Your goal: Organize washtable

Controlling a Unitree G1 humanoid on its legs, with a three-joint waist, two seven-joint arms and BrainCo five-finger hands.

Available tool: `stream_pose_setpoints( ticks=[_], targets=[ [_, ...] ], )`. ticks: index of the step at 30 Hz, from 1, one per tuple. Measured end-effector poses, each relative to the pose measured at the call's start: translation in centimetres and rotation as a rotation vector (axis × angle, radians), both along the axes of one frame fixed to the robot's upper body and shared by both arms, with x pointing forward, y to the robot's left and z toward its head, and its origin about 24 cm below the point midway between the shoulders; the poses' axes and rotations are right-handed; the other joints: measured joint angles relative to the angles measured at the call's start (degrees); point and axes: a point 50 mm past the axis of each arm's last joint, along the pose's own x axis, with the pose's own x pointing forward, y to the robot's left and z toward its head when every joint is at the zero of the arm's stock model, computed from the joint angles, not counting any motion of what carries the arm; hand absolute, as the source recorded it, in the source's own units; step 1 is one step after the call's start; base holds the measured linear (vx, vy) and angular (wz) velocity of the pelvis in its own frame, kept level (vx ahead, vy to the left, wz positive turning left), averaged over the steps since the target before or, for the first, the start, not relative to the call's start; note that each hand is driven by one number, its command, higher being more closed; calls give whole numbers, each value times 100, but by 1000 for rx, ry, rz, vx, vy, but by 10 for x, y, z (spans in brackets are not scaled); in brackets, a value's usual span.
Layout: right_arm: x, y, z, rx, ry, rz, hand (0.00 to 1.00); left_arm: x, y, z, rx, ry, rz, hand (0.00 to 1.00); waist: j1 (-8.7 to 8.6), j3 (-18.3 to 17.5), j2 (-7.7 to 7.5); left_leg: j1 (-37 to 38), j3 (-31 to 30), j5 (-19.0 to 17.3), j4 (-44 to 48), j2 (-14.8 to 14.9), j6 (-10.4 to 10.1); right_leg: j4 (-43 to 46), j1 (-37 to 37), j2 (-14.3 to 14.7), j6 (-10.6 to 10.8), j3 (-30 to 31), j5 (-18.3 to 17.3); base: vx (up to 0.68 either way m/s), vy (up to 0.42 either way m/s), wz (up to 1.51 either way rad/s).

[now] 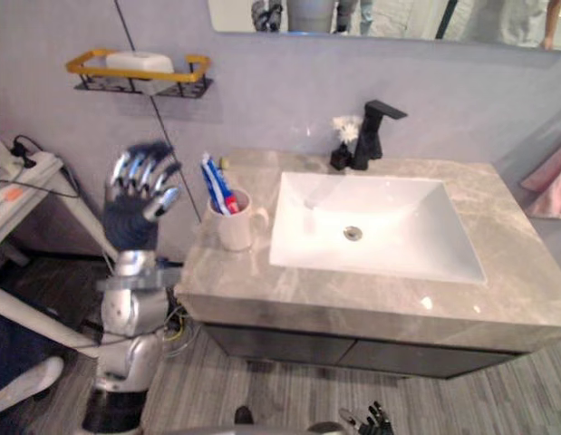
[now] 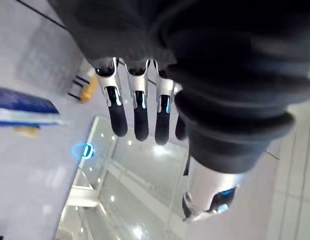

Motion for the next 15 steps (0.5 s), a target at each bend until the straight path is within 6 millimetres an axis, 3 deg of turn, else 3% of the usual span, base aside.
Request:
stream_pose_setpoints(
  ticks=[6,15],
  targets=[
    [0,1,1,-1,-6,4,0,-16,3,-31,-40,138,12,100,167,9,8,15,339,-21,1,52,25,2,18,-28,4,-35,3,6,7,2],
    [9,2,6,-9,-48,19,0,-21,-1,-65,-78,300,2,100,205,18,38,33,900,-22,2,139,25,97,28,-67,125,-163,-77,7,22,8]
  ],
)
